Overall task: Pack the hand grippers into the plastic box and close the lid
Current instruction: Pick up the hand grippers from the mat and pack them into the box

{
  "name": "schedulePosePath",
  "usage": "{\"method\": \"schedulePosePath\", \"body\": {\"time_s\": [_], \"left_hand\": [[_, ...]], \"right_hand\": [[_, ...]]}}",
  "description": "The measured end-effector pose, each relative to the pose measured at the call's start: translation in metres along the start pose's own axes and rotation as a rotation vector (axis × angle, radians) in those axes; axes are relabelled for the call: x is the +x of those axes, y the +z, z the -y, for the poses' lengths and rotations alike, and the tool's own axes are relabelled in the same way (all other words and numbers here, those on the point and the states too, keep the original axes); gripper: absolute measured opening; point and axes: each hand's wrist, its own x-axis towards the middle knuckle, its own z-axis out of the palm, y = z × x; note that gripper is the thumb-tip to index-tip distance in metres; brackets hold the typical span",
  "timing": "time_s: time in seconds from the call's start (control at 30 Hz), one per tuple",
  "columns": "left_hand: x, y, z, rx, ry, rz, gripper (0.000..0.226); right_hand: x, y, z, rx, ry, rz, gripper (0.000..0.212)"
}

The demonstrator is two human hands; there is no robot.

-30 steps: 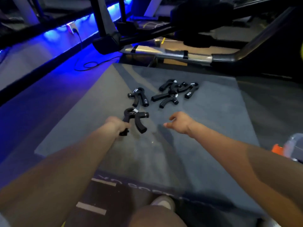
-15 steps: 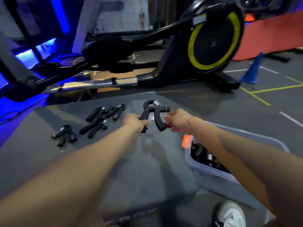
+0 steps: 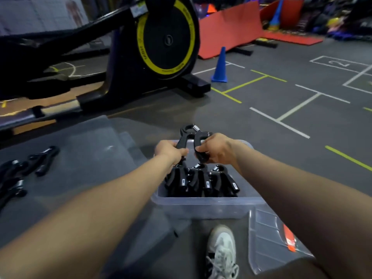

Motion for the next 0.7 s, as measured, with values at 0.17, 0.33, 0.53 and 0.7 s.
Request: {"method": "schedulePosePath", "body": {"time_s": [0.17, 0.33, 0.53, 0.7], "left_hand": [[0.007, 0.034, -0.004, 0.013, 0.023, 0.072, 0.025], [0.007, 0.047, 0.006, -0.010, 0.179, 0.090, 0.033], [0.009, 0.031, -0.001, -0.343, -0.083, 0.347, 0.034], [0.012, 0.017, 0.000, -0.539, -0.140, 0.324, 0.029]], "right_hand": [[0.002, -0.028, -0.003, -0.029, 0.014, -0.113, 0.026], [0.013, -0.032, -0.007, -0.140, -0.031, -0.235, 0.019], [0.012, -0.012, -0.010, -0.362, -0.147, -0.226, 0.024], [0.005, 0.000, -0.007, -0.327, -0.217, -0.108, 0.023]]}}
